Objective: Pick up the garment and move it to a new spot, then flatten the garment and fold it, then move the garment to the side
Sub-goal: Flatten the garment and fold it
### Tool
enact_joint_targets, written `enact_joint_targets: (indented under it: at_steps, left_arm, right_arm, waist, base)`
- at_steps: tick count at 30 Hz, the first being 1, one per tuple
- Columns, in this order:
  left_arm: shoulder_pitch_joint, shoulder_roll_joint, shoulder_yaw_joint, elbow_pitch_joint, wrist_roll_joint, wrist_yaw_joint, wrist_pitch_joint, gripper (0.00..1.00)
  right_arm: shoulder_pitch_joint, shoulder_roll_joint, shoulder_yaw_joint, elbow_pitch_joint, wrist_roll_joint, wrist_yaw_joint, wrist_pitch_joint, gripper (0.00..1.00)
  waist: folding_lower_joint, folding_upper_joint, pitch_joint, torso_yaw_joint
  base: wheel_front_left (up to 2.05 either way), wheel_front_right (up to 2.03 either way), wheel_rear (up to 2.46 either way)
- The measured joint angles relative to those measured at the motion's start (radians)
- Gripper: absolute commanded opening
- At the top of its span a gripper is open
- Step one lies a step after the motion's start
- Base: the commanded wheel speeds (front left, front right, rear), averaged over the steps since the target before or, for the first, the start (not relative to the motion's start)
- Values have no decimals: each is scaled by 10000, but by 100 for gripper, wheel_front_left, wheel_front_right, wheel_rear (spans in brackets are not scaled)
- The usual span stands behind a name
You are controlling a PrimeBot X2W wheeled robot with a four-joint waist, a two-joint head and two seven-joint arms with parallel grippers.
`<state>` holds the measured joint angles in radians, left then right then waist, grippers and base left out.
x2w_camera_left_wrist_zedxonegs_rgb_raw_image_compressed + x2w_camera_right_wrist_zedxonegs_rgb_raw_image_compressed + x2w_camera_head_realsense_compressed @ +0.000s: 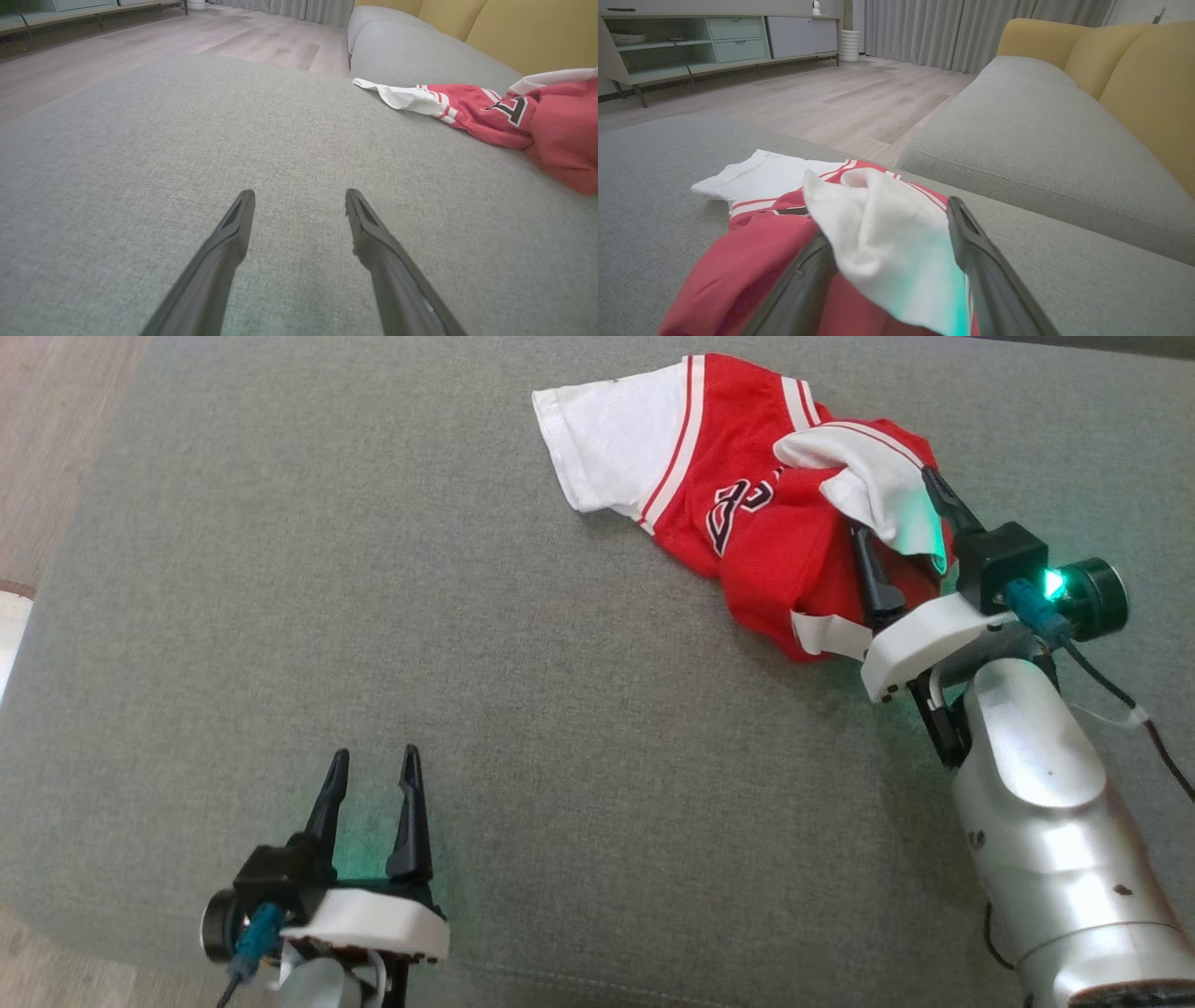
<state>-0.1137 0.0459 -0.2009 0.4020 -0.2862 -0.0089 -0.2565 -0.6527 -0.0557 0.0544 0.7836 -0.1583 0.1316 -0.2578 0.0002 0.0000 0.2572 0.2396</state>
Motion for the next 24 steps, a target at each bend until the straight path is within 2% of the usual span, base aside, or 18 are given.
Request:
enact_joint_targets:
  at_steps: [2,3,4,5,6,7,8,11,14,15,20,22,24]
  left_arm:
    - [-61,0,-21,-21,-59,0,0,100]
    - [-59,0,-36,-29,-61,-2,0,100]
    - [-58,0,-69,-25,-15,-4,0,100]
    - [-58,0,-88,-27,-15,-4,0,100]
    - [-58,0,-98,-25,-23,-4,0,100]
    - [-58,0,-121,-12,-27,-4,0,100]
    - [-58,0,-155,-4,-31,-4,0,100]
    - [-58,0,-171,-2,-48,-4,0,100]
    - [-56,0,-167,15,-46,-10,0,100]
    - [-49,0,-161,58,-46,-13,0,100]
    - [112,2,-242,192,-15,-163,0,100]
    - [285,4,-368,286,81,-198,0,100]
    - [482,12,-560,380,190,-272,0,100]
  right_arm:
    - [-4,0,-17,-6,4,0,0,98]
    - [-2,-2,-25,-48,56,0,0,93]
    - [-5,-2,-25,-86,104,0,0,74]
    - [-7,-2,-29,-98,105,0,0,61]
    - [-9,-2,-54,-77,121,0,0,23]
    - [-9,-4,-86,-25,153,0,0,23]
    - [-9,-4,-130,4,180,0,0,0]
    - [-31,-10,-125,-286,383,0,0,0]
    - [-172,-79,447,-991,1026,0,0,0]
    - [-309,-117,1223,-1565,1839,0,0,0]
    - [-1078,-153,3484,-3139,4188,0,0,0]
    - [-1642,-157,4134,-3741,4957,0,0,0]
    - [-2288,-148,4355,-4174,5706,0,-2,0]
  waist:
    - [-1,0,-7,-7]
    - [-1,0,-16,-13]
    - [-1,0,-25,-22]
    - [-1,0,-29,-33]
    - [-1,0,-36,-40]
    - [-1,0,-46,-40]
    - [-1,0,-56,-34]
    - [-1,0,-107,-9]
    - [-1,0,-238,19]
    - [-1,0,-381,44]
    - [-2,0,-898,229]
    - [-3,0,-1111,422]
    - [-3,0,-1287,674]
  base:
    - [0,0,0]
    - [0,0,0]
    - [0,0,0]
    - [0,0,0]
    - [0,0,0]
    - [0,0,0]
    - [0,0,0]
    - [0,0,0]
    - [0,0,0]
    - [0,0,0]
    - [0,0,0]
    - [0,0,0]
    - [0,0,0]
